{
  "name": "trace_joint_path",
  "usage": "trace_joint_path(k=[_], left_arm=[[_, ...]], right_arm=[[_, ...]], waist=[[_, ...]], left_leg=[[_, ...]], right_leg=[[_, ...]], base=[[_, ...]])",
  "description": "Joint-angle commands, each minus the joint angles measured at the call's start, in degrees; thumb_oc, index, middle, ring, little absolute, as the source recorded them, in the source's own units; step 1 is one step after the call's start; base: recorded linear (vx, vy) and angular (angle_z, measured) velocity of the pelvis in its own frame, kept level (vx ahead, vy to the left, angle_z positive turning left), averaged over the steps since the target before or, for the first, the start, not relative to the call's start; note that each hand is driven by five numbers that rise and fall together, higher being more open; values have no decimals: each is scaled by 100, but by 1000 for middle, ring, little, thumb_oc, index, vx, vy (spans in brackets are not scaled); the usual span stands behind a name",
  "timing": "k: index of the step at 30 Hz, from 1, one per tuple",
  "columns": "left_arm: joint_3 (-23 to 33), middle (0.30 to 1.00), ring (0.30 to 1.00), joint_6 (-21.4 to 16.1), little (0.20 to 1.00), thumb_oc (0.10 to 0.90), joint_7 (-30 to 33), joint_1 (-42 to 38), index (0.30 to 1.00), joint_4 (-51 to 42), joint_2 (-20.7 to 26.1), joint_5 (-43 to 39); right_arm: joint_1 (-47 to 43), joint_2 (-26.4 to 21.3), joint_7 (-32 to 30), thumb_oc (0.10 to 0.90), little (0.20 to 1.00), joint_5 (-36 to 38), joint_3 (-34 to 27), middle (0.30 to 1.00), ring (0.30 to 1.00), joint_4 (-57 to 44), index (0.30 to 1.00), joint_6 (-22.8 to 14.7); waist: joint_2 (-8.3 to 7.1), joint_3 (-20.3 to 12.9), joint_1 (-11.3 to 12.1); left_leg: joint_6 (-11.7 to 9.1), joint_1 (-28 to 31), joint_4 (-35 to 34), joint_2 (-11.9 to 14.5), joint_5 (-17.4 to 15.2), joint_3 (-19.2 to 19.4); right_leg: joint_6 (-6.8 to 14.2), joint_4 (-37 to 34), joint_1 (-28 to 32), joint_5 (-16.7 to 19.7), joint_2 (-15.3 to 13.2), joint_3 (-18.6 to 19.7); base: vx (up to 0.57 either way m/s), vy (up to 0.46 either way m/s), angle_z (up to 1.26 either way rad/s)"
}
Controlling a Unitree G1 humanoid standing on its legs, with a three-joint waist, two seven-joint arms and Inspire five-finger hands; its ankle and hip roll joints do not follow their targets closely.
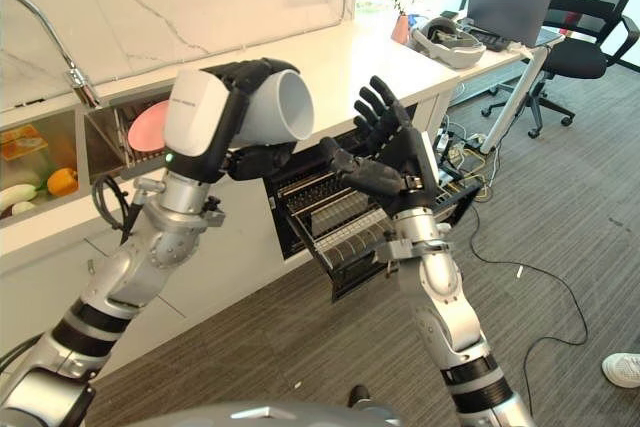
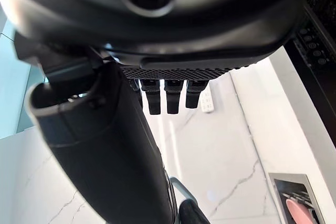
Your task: Place the dishes in the dishwasher.
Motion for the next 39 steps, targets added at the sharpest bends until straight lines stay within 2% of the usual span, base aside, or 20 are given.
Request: trace_joint_path(k=[1,10,12,19,27,39], left_arm=[[-155,300,300,-92,300,400,189,-1018,300,-35,37,82],[-450,300,300,-83,300,400,110,-1197,300,232,15,186],[-490,300,300,-73,300,400,115,-1204,300,243,30,222],[-546,300,300,-81,300,400,60,-1059,300,244,112,315],[-241,300,300,-36,300,400,130,-710,300,398,401,301],[70,300,300,24,300,400,222,-439,300,631,515,211]], right_arm=[[-658,63,398,800,900,229,-59,900,900,-829,900,-352],[-888,141,509,800,900,481,285,900,900,-917,900,-283],[-898,199,473,800,900,703,267,900,900,-924,900,-332],[-828,250,404,800,900,1287,-28,900,900,-959,900,-512],[-698,164,356,800,900,1598,-481,900,900,-994,900,-722],[-699,89,389,800,900,1676,-633,900,900,-924,900,-719]], waist=[[-90,-361,-4],[-55,-324,-40],[-60,-305,-46],[-68,-325,-34],[-108,-348,-10],[-104,-362,2]], left_leg=[[-82,-122,22,-203,-404,202],[-88,-100,22,-198,-400,241],[-76,-139,22,-211,-329,245],[-84,-103,22,-207,-412,234],[-108,-112,22,-199,-404,220],[-126,-91,22,-180,-413,187]], right_leg=[[527,76,317,-778,-109,142],[521,75,300,-777,-96,183],[516,73,261,-705,-106,171],[520,70,301,-777,-98,182],[513,70,320,-781,-92,145],[489,71,335,-804,-82,130]], base=[[0,0,0],[0,0,0],[-21,3,-1],[7,-1,0],[0,0,0],[0,0,0]])
